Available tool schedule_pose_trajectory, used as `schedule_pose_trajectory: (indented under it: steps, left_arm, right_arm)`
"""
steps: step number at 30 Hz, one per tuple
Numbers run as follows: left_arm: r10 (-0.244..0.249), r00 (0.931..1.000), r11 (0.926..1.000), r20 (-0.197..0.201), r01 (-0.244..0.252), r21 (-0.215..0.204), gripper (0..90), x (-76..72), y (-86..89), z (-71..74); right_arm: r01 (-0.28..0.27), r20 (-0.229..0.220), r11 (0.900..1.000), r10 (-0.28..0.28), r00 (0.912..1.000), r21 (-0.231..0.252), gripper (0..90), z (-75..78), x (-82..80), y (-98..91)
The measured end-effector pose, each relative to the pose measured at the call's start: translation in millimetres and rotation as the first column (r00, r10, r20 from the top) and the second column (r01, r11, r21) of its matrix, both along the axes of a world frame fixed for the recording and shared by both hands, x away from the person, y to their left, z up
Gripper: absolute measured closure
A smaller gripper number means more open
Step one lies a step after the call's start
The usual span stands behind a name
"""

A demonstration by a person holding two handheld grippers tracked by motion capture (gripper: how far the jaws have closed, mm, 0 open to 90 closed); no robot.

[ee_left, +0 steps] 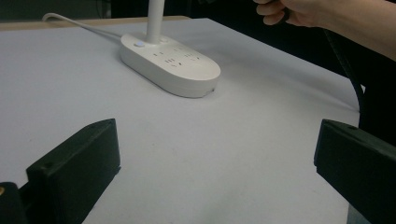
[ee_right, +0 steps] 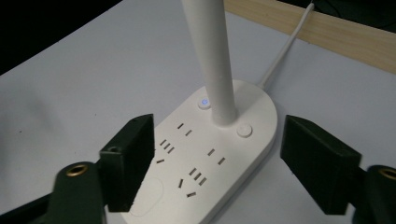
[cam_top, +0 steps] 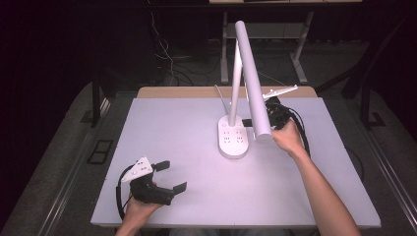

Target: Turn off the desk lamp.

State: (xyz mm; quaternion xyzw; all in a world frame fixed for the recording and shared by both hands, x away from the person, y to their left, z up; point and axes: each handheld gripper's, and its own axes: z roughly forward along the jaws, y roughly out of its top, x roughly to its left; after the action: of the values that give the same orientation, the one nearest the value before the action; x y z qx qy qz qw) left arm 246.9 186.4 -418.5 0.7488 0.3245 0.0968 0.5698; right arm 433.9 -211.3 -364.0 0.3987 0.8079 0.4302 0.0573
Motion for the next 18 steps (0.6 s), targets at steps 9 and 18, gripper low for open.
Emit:
schedule_pose_trajectory:
  steps: [9,18]
  left_arm:
    - [0.003,1.0,1.0,-0.002,-0.003,-0.004,0.0,0.3,0.4,0.0]
    - [0.001,1.0,1.0,-0.002,-0.001,-0.006,0.0,0.4,1.1,0.1]
  right_arm:
    - [0.016,-0.023,0.9998,-0.016,0.9996,0.008,51.1,-9.7,16.1,1.3]
    - [0.024,-0.064,0.9994,-0.022,0.9977,0.027,68.7,-19.3,28.8,2.9]
